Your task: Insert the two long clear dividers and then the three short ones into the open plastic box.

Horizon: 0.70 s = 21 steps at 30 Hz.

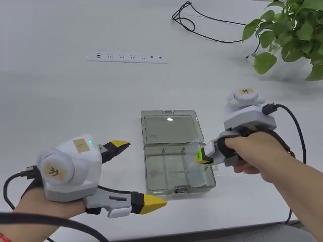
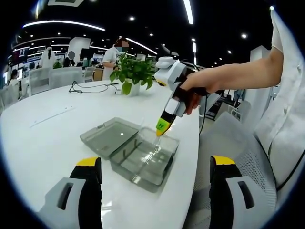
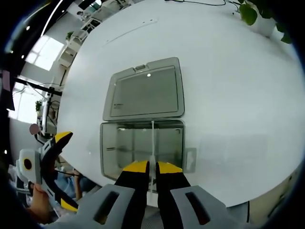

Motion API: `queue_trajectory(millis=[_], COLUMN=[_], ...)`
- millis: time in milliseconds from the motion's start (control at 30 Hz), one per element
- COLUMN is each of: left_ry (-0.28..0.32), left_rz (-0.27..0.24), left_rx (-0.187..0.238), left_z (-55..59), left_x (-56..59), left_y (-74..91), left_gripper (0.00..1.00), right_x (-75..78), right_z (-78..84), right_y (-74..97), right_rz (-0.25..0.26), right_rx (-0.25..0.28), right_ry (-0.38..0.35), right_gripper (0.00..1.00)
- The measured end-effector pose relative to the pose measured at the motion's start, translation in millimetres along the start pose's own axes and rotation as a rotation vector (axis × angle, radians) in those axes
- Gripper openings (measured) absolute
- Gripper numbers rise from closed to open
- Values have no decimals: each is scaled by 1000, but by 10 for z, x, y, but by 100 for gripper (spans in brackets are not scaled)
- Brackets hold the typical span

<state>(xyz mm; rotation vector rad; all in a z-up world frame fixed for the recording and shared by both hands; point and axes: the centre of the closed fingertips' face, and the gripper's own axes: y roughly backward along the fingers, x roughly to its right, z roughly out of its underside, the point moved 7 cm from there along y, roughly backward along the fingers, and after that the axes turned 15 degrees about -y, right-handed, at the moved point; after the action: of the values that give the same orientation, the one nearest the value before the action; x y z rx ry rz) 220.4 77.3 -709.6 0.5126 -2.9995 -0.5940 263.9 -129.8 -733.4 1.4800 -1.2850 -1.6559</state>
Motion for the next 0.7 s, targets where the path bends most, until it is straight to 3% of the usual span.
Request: queue_trajectory(millis=[700], left_ry=[10], left_rz=[-4], left_rx=[-1], left_z=[29], left_x=[-2], left_y=[4], left_gripper=[96], right_x=[-34], right_z=[34], right_y=[0], right_rz=[3], right_rx=[15], right_ry=[23], right_gripper=[6])
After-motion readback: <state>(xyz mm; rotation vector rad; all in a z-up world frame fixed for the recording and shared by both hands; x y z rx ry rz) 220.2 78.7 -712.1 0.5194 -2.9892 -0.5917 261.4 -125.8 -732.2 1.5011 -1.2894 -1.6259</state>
